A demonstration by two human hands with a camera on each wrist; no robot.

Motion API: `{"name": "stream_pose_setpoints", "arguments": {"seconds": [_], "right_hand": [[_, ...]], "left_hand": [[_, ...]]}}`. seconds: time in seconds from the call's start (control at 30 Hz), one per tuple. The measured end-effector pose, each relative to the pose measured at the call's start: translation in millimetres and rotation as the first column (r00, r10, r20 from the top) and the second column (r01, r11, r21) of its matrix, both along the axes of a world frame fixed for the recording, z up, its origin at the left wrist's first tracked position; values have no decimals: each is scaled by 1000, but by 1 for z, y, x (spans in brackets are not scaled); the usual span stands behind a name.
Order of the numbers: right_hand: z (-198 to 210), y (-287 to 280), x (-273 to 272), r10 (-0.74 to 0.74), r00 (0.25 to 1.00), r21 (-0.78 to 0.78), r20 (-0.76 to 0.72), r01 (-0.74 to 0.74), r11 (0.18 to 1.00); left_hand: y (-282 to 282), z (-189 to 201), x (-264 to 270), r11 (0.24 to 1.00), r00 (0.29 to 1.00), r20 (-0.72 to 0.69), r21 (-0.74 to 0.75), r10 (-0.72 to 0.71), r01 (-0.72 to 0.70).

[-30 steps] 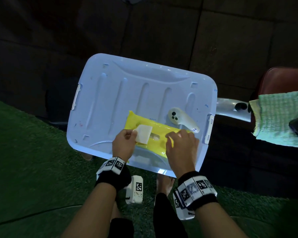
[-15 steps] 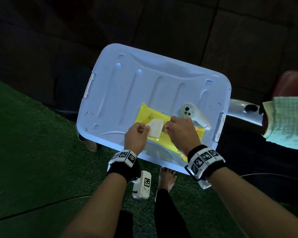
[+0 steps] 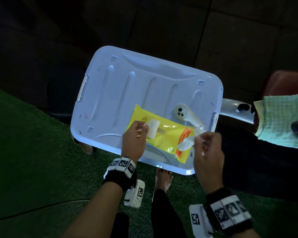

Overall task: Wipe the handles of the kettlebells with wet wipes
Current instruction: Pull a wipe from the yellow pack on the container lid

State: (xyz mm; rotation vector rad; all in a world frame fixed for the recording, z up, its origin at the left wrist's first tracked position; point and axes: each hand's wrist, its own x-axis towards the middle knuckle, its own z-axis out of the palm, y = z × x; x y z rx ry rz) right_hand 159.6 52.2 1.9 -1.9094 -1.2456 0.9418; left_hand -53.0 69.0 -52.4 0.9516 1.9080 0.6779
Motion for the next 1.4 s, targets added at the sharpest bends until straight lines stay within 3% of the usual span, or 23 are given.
{"name": "stream_pose_setpoints", "arguments": {"seconds": [0.1,0.2,0.27,0.4,0.5,0.67,0.77,0.83,0.9,0.97,1.07,1.23,1.4], "right_hand": [[-44,-16,-3,-71,997,-177,-40,63,982],[-79,-20,-6,-137,990,-269,-16,128,955],[-88,-18,-10,-159,986,-214,57,168,962],[-95,-20,-15,-45,963,-141,267,85,986],[-97,-26,-16,-34,966,-69,257,54,996],[-74,-32,1,-219,972,-40,86,223,974],[-50,-47,15,-365,925,-167,-107,345,924],[-33,-66,29,-460,864,-225,-204,416,881],[-12,-88,41,-533,789,-237,-305,480,845],[12,-113,54,-595,655,-233,-466,558,797],[43,-155,76,-640,454,-272,-620,640,718],[77,-259,143,-633,114,-331,-765,775,539],[86,-375,233,-567,-102,-339,-817,881,329]], "left_hand": [[-4,3,21,971,975,-21,96,-219,220],[-10,-13,37,846,838,-224,91,-497,526],[-12,-21,44,789,740,-351,3,-574,614],[-19,-30,56,686,532,-563,-88,-633,723],[-24,-32,58,625,431,-587,-170,-685,762],[-19,-29,52,583,390,-541,-247,-746,774],[-18,-17,51,485,274,-503,-355,-820,799],[-21,-6,56,414,204,-462,-415,-863,810],[-29,9,66,400,224,-421,-395,-879,827],[-41,27,83,383,253,-377,-327,-891,864],[-65,50,120,294,214,-322,-222,-922,930],[-124,81,217,119,73,-242,-180,-967,976],[-201,56,330,-95,-129,-122,-254,-984,963]]}}
